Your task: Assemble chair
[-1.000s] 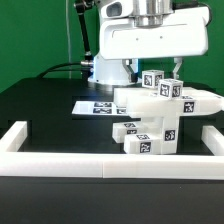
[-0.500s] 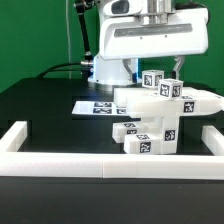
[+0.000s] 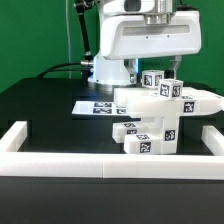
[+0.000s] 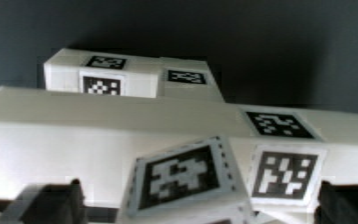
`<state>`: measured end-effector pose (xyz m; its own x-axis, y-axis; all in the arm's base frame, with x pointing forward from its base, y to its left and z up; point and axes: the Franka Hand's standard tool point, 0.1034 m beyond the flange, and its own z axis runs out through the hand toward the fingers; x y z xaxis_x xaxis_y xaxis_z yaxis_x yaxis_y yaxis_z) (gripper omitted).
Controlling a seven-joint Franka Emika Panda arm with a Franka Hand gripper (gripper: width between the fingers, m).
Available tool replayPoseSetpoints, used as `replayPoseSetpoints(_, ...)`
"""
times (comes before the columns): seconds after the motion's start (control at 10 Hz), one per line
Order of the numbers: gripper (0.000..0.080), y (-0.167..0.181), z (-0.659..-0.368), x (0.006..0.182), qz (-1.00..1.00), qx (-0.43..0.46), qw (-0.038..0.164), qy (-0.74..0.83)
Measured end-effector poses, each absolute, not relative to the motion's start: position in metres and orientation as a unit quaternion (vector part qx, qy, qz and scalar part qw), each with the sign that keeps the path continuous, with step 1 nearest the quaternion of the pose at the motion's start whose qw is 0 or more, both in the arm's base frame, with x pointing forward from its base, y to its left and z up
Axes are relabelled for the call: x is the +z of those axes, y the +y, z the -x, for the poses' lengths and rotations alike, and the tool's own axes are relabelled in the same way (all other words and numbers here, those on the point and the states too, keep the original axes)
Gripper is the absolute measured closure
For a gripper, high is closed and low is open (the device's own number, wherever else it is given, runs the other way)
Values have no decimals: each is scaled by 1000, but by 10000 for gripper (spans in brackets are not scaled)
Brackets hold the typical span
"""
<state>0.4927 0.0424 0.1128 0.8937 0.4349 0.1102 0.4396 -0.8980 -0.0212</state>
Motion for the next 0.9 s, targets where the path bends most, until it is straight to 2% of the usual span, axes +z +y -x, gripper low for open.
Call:
replayPoseSetpoints(0.2, 151, 40, -493, 113, 958, -51, 18, -282)
replayPoseSetpoints(0.5, 525, 39, -493, 112, 959, -50, 18, -279)
replayPoseSetpoints(0.9, 525, 39, -492, 111, 975, -48, 21, -218)
